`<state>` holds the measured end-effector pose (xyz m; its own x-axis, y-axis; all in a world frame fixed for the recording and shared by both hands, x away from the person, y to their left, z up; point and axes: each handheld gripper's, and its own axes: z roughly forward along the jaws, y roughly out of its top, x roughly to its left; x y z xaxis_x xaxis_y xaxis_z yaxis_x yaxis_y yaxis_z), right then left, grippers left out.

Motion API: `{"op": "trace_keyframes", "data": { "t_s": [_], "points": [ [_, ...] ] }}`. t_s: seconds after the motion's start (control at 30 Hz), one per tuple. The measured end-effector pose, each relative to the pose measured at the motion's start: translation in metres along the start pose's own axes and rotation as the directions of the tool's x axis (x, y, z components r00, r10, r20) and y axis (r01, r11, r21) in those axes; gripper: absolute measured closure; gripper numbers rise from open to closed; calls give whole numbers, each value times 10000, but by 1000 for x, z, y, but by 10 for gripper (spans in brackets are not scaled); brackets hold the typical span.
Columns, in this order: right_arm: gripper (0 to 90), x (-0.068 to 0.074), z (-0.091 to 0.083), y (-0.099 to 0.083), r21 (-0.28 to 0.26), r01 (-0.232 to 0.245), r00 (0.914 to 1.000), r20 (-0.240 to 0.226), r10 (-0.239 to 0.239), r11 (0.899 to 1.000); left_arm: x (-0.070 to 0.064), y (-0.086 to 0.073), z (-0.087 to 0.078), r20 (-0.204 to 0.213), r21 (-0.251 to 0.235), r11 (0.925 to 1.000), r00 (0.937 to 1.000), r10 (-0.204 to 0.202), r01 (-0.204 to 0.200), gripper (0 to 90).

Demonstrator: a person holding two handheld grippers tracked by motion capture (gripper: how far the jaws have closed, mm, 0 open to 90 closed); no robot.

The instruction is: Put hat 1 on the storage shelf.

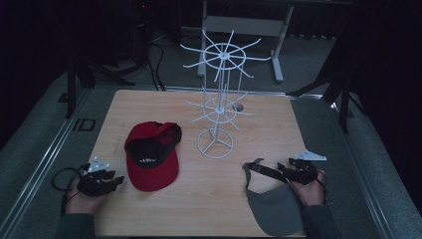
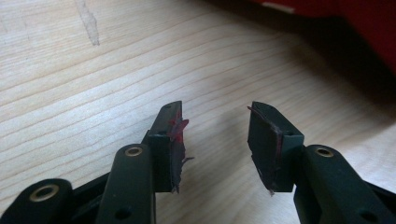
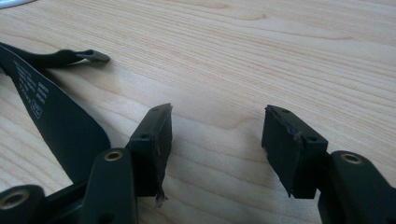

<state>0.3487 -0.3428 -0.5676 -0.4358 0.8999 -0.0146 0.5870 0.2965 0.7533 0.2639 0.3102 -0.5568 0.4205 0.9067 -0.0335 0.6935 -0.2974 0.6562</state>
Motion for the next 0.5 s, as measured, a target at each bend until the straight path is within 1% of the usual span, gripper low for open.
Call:
{"op": "trace_keyframes", "data": {
  "t_s": [0.03, 0.07, 0.1, 0.13, 0.23, 0.33, 0.4, 0.5],
  "points": [
    [428, 0, 0, 0, 0, 0, 10000, 0, 0, 10000, -1, 0, -2, 25, -50, 10000, 10000, 25, -25, 556],
    [427, 0, 0, 0, -2, -1, 10000, 8, 1, 10000, -1, 1, -7, 93, -177, 9998, 9999, -83, 85, 542],
    [427, 0, 0, 0, -2, -1, 10000, 8, 1, 10000, -1, 1, -7, 93, -177, 9998, 9999, -83, 85, 538],
    [420, 0, 0, 0, -10, -3, 10000, 25, 3, 10000, -2, 2, -12, 175, -284, 9994, 9996, -208, 213, 535],
    [411, 0, 0, 0, -6, -18, 10000, 63, 18, 10000, -3, 3, -17, 197, -365, 9991, 9996, -207, 214, 525],
    [411, 0, 0, 0, -5, -18, 10000, 69, 18, 10000, -5, 3, -22, 273, -359, 9993, 9995, -132, 142, 513],
    [411, 0, 0, 0, -4, -19, 10000, 61, 19, 10000, -6, 4, -25, 310, -336, 9994, 9995, -14, 24, 508],
    [411, 0, 0, 0, -4, -17, 10000, 60, 17, 10000, -7, 5, -31, 506, -437, 9990, 9987, 43, -21, 506]
  ]
}}
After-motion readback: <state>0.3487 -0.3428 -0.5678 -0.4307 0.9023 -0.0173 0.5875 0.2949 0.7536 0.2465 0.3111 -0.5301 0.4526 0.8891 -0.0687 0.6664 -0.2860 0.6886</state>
